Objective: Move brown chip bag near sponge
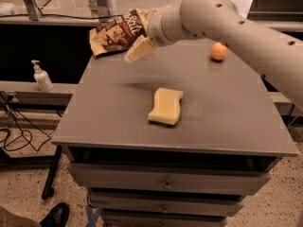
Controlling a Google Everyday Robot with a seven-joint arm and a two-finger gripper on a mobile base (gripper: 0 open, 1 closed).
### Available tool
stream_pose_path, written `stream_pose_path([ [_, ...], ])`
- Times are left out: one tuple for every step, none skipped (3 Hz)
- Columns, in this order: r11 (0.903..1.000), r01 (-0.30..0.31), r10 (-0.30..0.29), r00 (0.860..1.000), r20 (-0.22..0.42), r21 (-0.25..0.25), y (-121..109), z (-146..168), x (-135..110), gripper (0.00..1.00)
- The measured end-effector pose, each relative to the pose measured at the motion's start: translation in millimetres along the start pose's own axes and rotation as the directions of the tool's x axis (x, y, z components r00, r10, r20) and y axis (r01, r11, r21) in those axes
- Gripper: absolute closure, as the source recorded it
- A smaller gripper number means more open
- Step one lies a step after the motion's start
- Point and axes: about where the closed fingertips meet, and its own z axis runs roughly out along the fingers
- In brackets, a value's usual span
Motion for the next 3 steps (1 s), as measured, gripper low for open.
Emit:
stream_pose_path([
  [0.9964,-0.068,0.068,0.998,0.001,0.052,-12,43,1,0.0],
  [0.9862,-0.136,0.137,0.991,-0.008,0.095,-35,75,16,0.0],
  [0.9769,-0.174,0.179,0.984,-0.023,0.123,-63,96,39,0.0],
])
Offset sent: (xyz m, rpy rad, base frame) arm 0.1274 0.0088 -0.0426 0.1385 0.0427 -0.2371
